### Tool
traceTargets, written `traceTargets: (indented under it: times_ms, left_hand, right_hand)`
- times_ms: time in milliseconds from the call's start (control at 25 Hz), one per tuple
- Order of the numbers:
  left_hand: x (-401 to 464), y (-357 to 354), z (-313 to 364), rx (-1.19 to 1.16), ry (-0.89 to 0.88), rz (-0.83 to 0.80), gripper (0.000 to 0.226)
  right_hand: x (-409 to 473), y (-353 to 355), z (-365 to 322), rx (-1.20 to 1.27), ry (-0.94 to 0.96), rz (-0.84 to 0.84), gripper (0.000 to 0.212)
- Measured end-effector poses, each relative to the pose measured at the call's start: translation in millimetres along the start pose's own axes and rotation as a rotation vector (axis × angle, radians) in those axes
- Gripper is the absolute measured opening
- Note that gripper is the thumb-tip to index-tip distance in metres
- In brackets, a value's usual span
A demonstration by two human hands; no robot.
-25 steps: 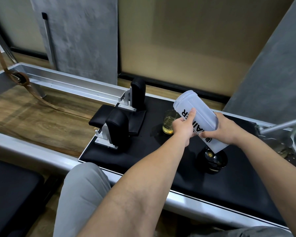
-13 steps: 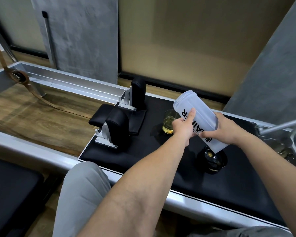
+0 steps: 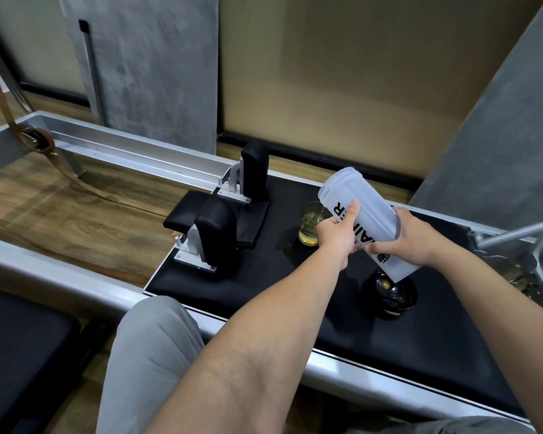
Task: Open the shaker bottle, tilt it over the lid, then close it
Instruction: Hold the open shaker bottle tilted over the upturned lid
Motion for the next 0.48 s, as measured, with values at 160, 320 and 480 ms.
traceTargets:
  times_ms: [160, 320, 480]
  left_hand:
    - [0.1, -0.4, 0.2, -0.003, 0.000, -0.002, 0.041]
    - [-0.9, -0.8, 0.9, -0.006, 0.003, -0.003, 0.039]
    - [2.0, -0.1, -0.6, 0.001, -0.001, -0.001, 0.041]
  right_hand:
    - [0.1, 0.2, 0.5, 0.008, 0.001, 0.002, 0.093]
    - [0.5, -0.1, 1.6, 0.006, -0.001, 0.001, 0.095]
    - [1.5, -0.6, 1.2, 0.012, 0.000, 0.001, 0.097]
Point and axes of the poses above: each hand's wrist, its own x-axis towards the middle knuckle, its own y-axis out of the back of the hand, z = x × y, the point moved 1 cm from there along x, towards the middle knuckle, and after that the axes turned 14 degrees about -x, right-handed, at the moved point
